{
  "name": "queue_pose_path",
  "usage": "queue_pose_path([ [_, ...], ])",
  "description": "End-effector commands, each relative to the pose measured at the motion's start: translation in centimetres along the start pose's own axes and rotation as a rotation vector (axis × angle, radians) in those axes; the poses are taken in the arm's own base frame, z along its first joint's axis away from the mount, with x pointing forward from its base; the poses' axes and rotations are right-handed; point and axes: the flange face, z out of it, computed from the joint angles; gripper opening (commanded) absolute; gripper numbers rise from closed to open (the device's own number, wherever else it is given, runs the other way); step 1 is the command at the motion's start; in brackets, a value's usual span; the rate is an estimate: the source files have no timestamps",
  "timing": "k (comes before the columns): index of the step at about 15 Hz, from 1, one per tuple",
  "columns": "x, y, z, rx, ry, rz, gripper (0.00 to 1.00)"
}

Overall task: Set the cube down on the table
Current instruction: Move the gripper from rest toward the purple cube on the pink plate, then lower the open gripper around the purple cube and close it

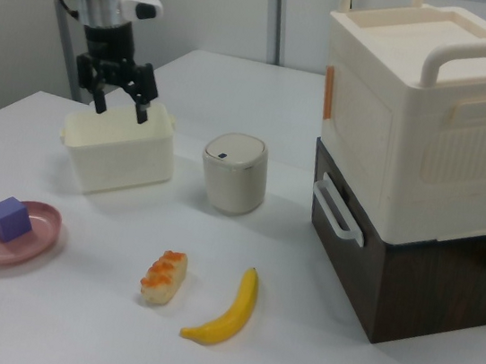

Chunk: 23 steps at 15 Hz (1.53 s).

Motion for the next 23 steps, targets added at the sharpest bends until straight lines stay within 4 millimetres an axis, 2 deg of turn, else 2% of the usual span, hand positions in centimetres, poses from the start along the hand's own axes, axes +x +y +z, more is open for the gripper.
queue_pose_path([
  [1,-0.4,-4.7,0.4,0.018,-0.016,0.014,1.0],
  [7,-0.6,-12.6,4.5,0.107,-0.117,0.061,1.0],
  [8,-0.6,-14.6,6.0,0.097,-0.147,0.062,1.0],
  [9,-0.6,-15.8,6.7,0.093,-0.149,0.069,1.0],
  [11,-0.9,-19.4,10.0,0.083,-0.136,0.141,1.0],
  [14,-1.4,-22.4,13.4,0.066,-0.148,0.164,1.0],
  [17,-2.2,-24.9,16.6,0.032,-0.191,0.135,1.0],
  [21,-3.6,-26.4,20.4,-0.004,-0.249,0.106,1.0],
  [23,-3.5,-26.7,21.5,0.001,-0.235,0.103,1.0],
])
